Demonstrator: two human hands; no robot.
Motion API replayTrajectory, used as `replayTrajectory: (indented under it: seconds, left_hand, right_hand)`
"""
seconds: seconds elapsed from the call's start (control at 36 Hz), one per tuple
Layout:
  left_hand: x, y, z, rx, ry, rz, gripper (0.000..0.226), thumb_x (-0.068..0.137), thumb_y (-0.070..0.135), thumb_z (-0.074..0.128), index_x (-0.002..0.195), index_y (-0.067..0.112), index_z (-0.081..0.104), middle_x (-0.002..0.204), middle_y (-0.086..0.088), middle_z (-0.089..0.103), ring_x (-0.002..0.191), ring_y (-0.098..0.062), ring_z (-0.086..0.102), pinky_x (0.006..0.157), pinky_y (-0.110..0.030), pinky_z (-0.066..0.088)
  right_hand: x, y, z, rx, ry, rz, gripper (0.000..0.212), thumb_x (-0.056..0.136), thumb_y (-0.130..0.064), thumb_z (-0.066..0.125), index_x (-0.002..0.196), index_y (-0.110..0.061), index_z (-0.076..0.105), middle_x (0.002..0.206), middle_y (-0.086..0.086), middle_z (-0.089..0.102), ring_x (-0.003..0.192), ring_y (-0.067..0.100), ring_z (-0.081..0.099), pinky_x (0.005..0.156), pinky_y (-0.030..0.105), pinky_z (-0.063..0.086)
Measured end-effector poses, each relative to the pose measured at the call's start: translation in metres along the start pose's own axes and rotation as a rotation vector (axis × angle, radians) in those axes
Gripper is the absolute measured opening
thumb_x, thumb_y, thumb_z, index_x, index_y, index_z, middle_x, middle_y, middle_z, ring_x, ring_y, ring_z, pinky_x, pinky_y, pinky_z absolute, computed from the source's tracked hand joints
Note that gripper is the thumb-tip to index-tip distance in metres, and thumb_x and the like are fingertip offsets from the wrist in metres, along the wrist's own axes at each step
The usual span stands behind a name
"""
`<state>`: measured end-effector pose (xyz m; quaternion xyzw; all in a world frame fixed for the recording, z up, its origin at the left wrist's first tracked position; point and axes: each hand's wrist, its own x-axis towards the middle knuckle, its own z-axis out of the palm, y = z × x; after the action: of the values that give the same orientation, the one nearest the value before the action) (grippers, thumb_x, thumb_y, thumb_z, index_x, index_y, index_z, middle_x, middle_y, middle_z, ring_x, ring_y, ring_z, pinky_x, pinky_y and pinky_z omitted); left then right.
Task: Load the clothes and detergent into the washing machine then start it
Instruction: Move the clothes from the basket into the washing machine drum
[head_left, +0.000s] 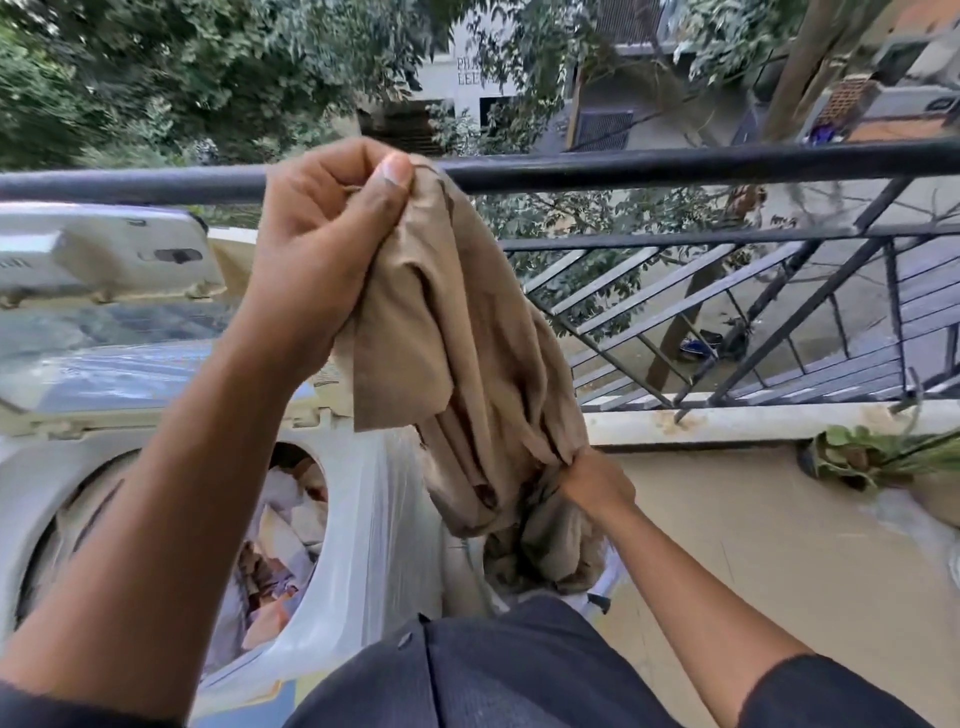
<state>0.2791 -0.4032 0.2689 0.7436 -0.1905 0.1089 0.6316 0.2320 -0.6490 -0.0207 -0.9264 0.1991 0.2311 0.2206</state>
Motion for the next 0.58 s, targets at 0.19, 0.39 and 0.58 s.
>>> replayTrajectory:
  seconds: [0.19,0.39,0.58]
  left_hand:
    - [-0.015,-0.037,0.005,0.175,0.028,-0.144,0.024,0.105,0.025,0.058,0.083,0.021,0.068,0.075,0.004,0.061,0.069,-0.004,0.052,0.061,-0.022,0.042]
    - [-0.022,-0.063,0.01,0.201,-0.018,-0.214,0.037,0.097,0.05,0.062,0.094,0.014,0.069,0.069,-0.007,0.059,0.064,-0.017,0.048,0.063,-0.034,0.039]
    - [-0.029,-0.064,0.018,0.312,-0.26,-0.213,0.07,0.059,0.091,0.076,0.111,0.047,0.06,0.083,0.013,0.071,0.066,-0.002,0.062,0.059,-0.032,0.053]
  right_hand:
    - [-0.04,-0.038,-0.094,-0.096,0.079,-0.142,0.027,0.09,-0.015,0.044,0.11,-0.012,0.062,0.116,0.019,0.069,0.105,0.038,0.067,0.08,0.038,0.052]
    - [-0.101,-0.079,-0.172,-0.058,0.293,-0.33,0.004,0.09,-0.018,0.047,0.087,-0.017,0.05,0.101,0.014,0.062,0.096,0.039,0.061,0.075,0.043,0.051]
    - [-0.141,-0.101,-0.203,0.372,0.53,-0.589,0.018,0.077,-0.022,0.045,0.062,-0.017,0.052,0.06,-0.001,0.051,0.066,0.034,0.055,0.059,0.045,0.045]
